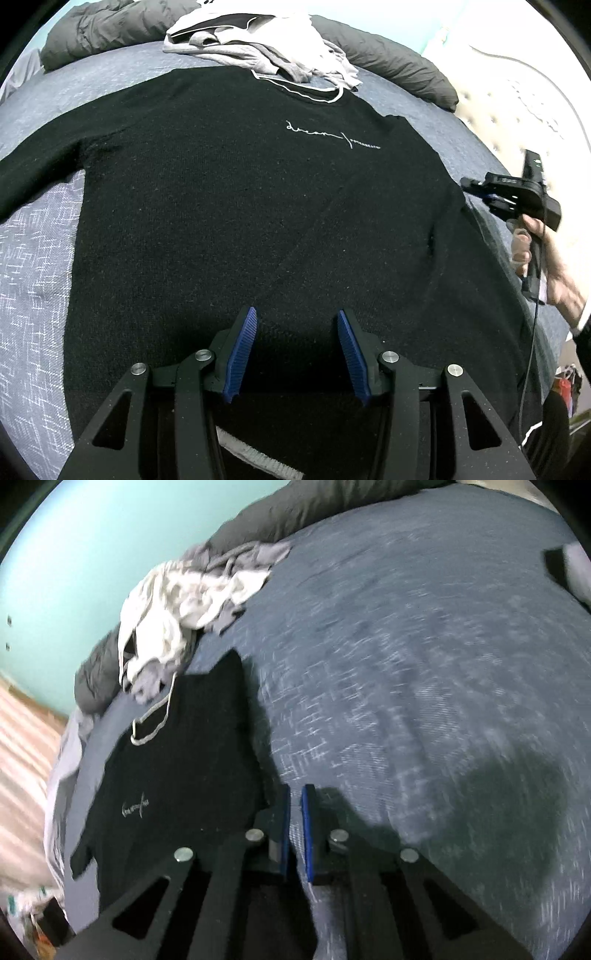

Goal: Fold clothes

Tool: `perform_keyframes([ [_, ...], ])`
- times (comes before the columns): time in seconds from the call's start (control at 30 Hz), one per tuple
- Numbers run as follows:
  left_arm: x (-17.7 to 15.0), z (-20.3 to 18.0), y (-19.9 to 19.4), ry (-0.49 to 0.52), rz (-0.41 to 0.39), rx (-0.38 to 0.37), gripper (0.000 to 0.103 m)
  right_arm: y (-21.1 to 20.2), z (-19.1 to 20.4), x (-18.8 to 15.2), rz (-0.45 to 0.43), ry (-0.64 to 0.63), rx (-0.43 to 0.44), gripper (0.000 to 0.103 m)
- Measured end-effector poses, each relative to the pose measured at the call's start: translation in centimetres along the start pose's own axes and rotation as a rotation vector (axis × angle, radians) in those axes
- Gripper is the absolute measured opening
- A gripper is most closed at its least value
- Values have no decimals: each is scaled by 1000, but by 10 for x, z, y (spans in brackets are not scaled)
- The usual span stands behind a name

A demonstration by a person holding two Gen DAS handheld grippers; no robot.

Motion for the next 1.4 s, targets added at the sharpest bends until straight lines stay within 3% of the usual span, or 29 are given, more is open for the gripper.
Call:
perform_keyframes([
  [0.1, -1, -1, 0, 0, 0, 1, 51, -14, 17, -4, -47, -39, 55, 9],
  [0.2, -2, -1, 0, -2, -1, -2, 51, -1, 36, -14, 24, -115, 36, 9],
  [0.27, -2, 0, -1, -8, -2, -8, 51, 11, 37, -22, 71, -134, -26, 9],
  [0.5, -4, -1, -3, -12, -3, -15, 51, -6, 41, -28, -3, -139, -58, 7],
  [0.6, -6, -1, -6, -13, -4, -18, 51, 0, 59, -43, 51, -215, -38, 7],
  [0.67, -8, 1, -8, -15, -7, -22, 51, 11, 59, -52, 96, -233, -88, 7],
  [0.83, -16, 12, -21, -39, -21, -39, 51, -5, 41, -56, 13, -124, -102, 6],
  [1.03, -20, 38, -46, -135, -72, -24, 55, -37, 65, -84, -46, -96, 19, 8],
  [1.17, -29, 71, -67, -268, -123, -6, 56, -43, 89, -108, -41, -60, 133, 20],
  [1.37, -37, 126, -92, -434, -163, 86, 58, -41, 110, -131, -4, -70, 199, 32],
  [1.4, -37, 135, -96, -453, -167, 108, 58, -40, 111, -133, 1, -61, 209, 43],
])
Point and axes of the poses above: each gripper's, at about its wrist camera, not at the fingertips, and y roughly the way its jaws point, z to its left, x to its top, the point moved 4 cm from there along y, roughly the way its jaws point, and after that the axes turned 1 degree about z, right-handed, at the moved point
